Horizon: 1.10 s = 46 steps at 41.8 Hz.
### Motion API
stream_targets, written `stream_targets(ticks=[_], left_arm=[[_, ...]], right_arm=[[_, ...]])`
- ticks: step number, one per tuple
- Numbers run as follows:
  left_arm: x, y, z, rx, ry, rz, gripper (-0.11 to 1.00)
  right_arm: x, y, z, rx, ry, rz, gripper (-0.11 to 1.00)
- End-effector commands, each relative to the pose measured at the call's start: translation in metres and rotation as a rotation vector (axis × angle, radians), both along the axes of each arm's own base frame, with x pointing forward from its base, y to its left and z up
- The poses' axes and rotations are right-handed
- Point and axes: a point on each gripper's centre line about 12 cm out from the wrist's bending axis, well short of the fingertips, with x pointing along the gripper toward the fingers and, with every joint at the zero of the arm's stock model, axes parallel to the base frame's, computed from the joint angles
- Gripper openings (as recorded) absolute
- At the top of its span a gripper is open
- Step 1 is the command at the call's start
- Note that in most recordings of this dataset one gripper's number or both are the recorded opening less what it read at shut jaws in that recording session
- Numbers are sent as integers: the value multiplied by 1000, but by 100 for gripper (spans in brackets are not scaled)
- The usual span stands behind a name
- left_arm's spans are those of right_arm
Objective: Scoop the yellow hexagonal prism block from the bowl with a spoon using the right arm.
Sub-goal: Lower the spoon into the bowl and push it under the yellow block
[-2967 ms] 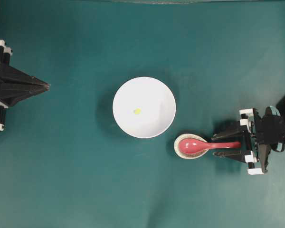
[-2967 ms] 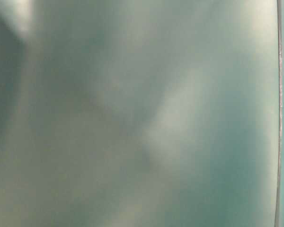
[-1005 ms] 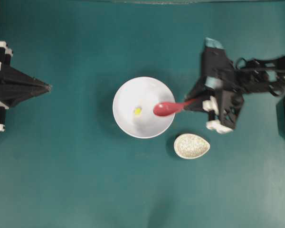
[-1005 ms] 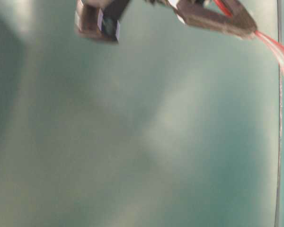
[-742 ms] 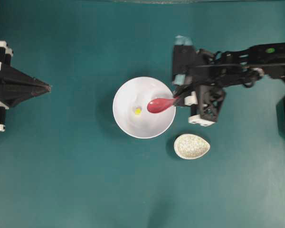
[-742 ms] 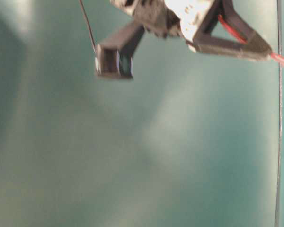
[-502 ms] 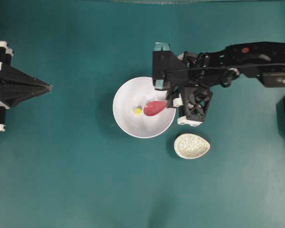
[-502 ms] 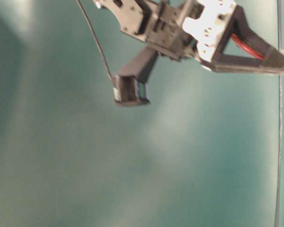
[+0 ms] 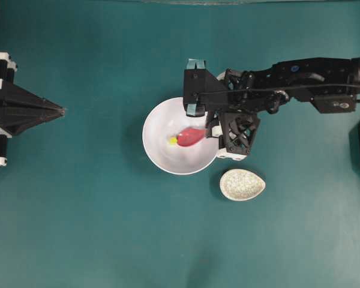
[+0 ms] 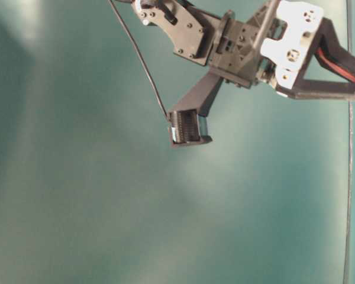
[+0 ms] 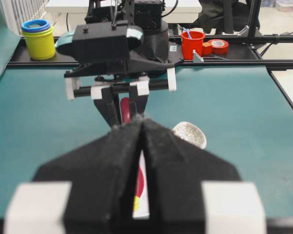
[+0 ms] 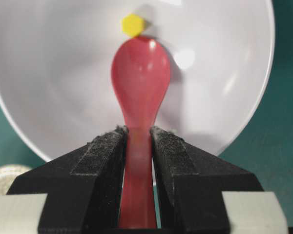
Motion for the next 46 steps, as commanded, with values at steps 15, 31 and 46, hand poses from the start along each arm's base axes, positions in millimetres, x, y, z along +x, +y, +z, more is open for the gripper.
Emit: stream_targets(ticks=[15, 31, 46], left_arm=[[2, 0, 4, 2, -5, 1, 0], [2, 0, 4, 2, -5, 1, 0], [3, 0, 5, 2, -6, 1, 0]], right_arm=[[17, 6, 15, -26, -132, -9, 22], [23, 4, 19, -40, -187, -22, 22], [29, 8, 27, -44, -223, -15, 22]])
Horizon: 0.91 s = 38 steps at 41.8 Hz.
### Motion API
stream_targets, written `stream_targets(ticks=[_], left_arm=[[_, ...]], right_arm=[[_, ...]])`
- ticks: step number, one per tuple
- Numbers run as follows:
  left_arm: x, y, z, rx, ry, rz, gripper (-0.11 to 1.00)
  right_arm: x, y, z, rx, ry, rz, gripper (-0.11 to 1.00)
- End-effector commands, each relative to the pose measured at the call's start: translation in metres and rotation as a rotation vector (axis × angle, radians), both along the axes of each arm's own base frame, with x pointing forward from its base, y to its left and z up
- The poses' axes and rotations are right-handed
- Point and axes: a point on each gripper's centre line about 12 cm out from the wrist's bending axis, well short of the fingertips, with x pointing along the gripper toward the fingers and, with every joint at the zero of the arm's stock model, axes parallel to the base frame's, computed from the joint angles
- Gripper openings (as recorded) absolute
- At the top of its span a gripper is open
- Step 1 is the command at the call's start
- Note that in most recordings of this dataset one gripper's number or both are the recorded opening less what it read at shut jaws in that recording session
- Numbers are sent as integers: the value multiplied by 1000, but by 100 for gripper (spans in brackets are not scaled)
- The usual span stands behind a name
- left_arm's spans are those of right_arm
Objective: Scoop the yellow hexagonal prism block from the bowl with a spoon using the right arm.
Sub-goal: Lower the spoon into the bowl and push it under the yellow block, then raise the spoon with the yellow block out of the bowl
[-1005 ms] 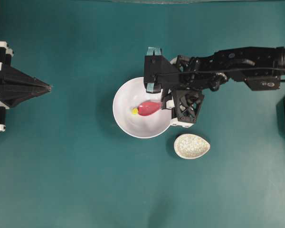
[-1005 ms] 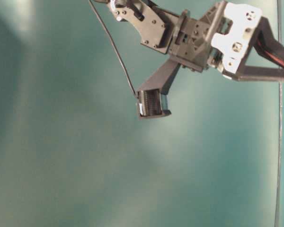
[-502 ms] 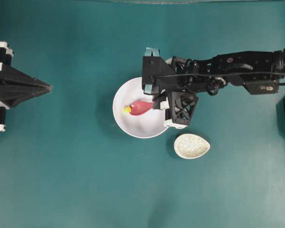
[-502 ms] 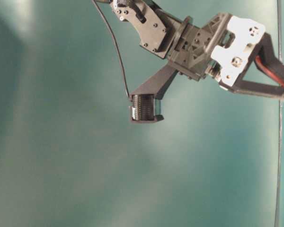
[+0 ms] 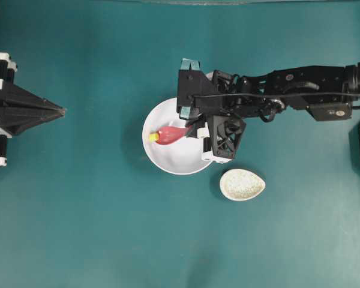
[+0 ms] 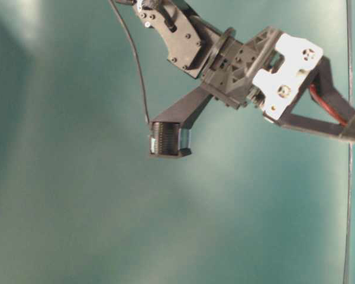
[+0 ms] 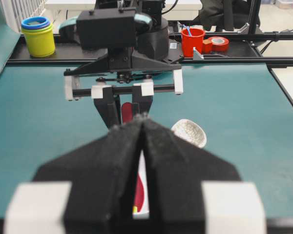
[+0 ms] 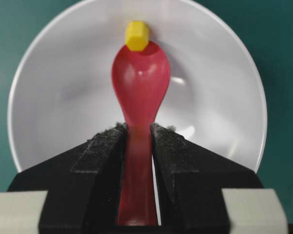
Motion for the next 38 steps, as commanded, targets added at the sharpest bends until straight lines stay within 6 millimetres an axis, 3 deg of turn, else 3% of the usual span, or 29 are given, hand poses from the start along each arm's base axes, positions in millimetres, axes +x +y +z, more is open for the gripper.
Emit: stream_targets(ticks=[1, 16, 29, 38], left_arm=[[2, 0, 6, 3, -15, 1, 0], [2, 0, 6, 3, -15, 1, 0], [2, 0, 7, 3, -20, 1, 0], [2, 0, 7, 3, -20, 1, 0]], right_arm=[[7, 1, 18, -5, -56, 1, 22], [4, 2, 38, -11, -105, 3, 22], [-8, 1, 80, -39, -253, -12, 22], [-30, -3, 110, -82, -440, -58, 22]])
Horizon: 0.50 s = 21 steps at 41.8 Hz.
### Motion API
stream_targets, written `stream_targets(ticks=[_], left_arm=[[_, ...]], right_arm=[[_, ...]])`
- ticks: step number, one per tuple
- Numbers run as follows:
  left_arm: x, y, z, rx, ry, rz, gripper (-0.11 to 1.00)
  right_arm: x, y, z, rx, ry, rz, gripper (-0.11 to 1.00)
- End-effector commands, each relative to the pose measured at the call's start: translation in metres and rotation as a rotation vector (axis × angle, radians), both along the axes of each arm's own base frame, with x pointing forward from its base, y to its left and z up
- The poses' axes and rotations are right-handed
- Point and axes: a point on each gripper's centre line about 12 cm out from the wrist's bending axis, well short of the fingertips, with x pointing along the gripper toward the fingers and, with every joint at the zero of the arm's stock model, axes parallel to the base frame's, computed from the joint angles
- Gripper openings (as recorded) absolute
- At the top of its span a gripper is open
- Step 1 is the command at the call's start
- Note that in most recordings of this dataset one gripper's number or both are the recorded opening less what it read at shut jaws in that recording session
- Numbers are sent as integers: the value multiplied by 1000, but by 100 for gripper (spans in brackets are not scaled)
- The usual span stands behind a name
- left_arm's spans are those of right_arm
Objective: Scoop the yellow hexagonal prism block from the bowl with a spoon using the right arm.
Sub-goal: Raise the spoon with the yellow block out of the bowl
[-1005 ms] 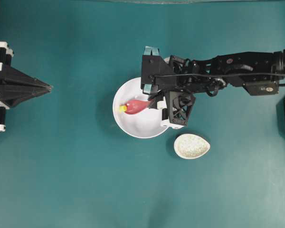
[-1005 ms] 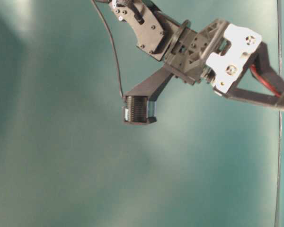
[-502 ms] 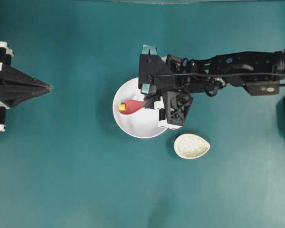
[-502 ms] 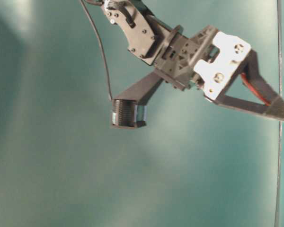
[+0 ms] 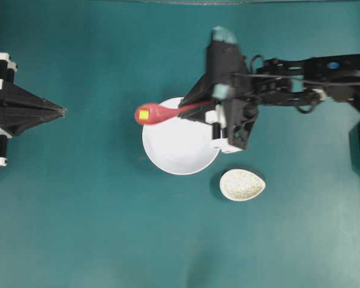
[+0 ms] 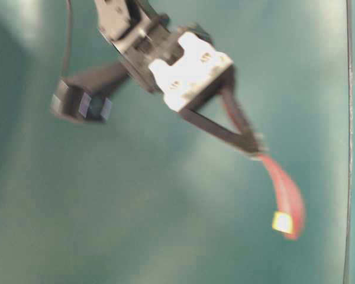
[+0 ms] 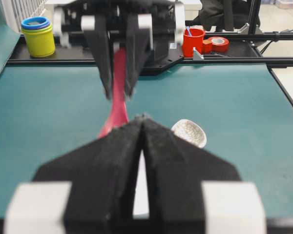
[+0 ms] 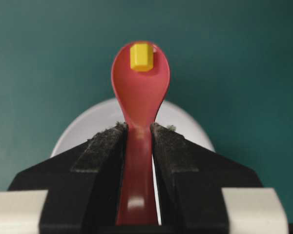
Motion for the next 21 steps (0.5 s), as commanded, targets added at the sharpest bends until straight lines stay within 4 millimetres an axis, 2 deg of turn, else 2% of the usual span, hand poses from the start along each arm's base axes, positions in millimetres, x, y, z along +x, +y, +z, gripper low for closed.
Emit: stream_targets(ticks=[1, 14, 21], left_arm=[[3, 0, 6, 3, -17, 1, 0], [2, 0, 7, 1, -21, 1, 0], [2, 0, 8, 1, -25, 1, 0]], right_arm=[[-12, 0, 28, -17, -118, -17, 22], [-58, -2, 51, -36, -304, -73, 22], [-66, -1, 53, -24, -315, -79, 22]])
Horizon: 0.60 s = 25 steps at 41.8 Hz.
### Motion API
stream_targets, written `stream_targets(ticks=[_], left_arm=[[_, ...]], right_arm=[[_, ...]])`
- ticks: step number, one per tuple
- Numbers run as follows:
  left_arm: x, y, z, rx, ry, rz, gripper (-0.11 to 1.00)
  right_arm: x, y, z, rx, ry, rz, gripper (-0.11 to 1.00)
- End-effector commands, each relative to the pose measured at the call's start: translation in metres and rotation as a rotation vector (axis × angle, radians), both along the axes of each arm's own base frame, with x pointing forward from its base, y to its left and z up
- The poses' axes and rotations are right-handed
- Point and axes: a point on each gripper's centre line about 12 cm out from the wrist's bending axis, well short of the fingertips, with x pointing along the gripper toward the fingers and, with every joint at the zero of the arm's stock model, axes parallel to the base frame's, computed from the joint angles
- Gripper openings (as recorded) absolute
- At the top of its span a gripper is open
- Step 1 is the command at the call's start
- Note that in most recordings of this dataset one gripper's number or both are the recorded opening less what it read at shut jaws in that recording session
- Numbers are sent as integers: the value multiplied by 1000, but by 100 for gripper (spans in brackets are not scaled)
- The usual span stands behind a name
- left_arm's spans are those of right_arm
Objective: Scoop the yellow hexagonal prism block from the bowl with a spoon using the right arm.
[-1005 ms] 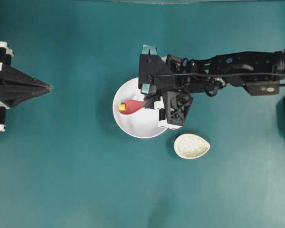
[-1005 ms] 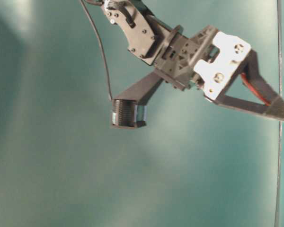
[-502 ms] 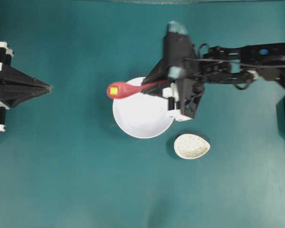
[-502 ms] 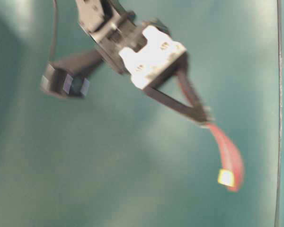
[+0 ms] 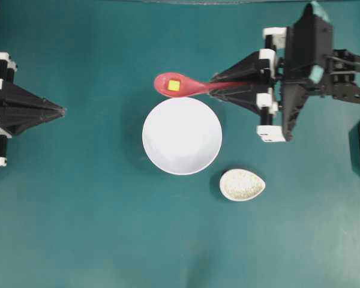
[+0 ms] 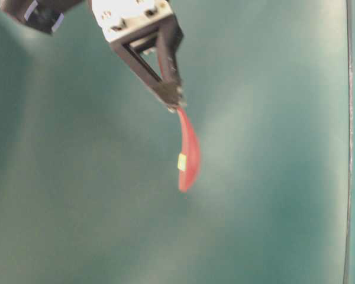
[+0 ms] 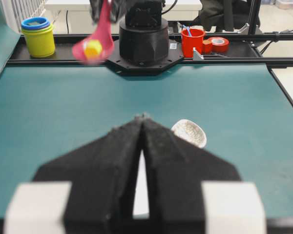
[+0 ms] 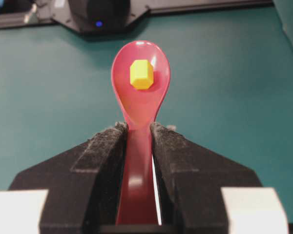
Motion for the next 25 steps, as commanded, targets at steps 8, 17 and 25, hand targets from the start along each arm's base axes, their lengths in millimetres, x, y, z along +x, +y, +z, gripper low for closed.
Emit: stream_targets(ticks=[8, 17, 25], left_arm=[[2, 0, 8, 1, -26, 1, 0], [2, 0, 8, 1, -29, 1, 0], [3, 0, 7, 3, -25, 1, 0]], right_arm=[[-3, 1, 11, 6, -36, -3, 22], [-4, 1, 9, 5, -33, -3, 22], [-4, 0, 10, 3, -38, -4, 22]])
